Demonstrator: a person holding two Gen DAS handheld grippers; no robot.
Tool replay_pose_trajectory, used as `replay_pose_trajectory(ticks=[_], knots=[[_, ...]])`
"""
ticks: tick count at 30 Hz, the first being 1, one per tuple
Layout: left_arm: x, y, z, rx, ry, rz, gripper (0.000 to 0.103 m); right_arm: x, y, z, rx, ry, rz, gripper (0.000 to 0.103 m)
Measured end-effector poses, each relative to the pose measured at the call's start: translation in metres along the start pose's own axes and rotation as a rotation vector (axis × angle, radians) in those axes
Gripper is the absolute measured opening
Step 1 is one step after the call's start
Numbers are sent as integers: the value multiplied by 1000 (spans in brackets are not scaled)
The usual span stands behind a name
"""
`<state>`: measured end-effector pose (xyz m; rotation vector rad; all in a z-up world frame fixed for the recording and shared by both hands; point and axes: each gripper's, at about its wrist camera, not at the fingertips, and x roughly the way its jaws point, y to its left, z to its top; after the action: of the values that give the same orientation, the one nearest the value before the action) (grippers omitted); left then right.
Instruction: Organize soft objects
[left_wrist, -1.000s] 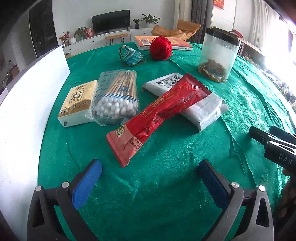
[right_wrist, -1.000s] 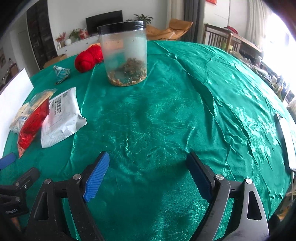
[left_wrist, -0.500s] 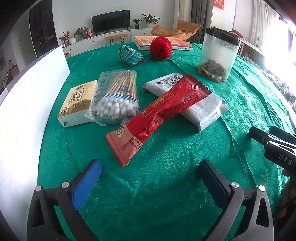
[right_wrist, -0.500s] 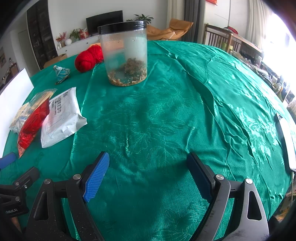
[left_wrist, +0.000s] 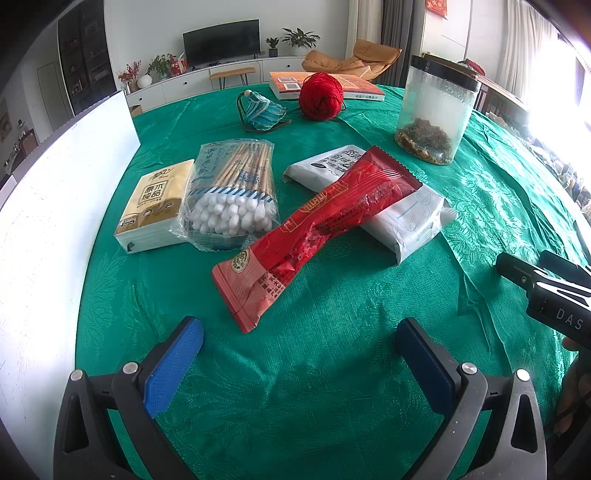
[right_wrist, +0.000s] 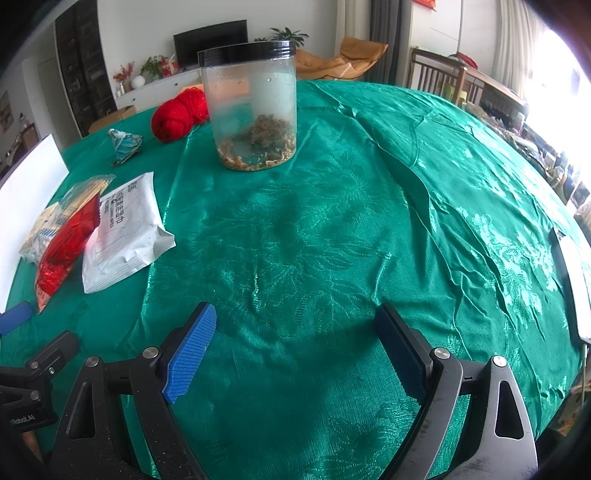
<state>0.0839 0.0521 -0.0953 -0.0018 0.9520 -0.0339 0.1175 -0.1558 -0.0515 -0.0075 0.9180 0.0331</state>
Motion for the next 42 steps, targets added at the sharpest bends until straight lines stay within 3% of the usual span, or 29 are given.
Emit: replay_pose_trajectory(ticks=[31, 33, 37, 39, 40, 41, 42], knots=[[-1, 0, -1, 10, 8, 0, 103, 0, 0, 0, 0, -1, 2, 90], [-3, 2, -3, 24, 38, -15, 103, -1, -1, 0, -1, -1, 3, 90], [-12, 11, -18, 19, 15, -10, 103, -1, 0, 0, -1, -2, 5, 90], [-14, 16, -22, 5, -1, -9, 103, -6, -2, 4, 27, -12, 74, 90], [-15, 17, -23, -1, -6, -12, 103, -13, -2, 7, 49, -49, 167, 90], [-15, 16, -23, -4, -8, -9, 103, -21, 3, 12, 34, -100, 232, 89], [-14, 15, -23, 1, -7, 0, 103, -28, 16, 19, -33, -146, 232, 89]])
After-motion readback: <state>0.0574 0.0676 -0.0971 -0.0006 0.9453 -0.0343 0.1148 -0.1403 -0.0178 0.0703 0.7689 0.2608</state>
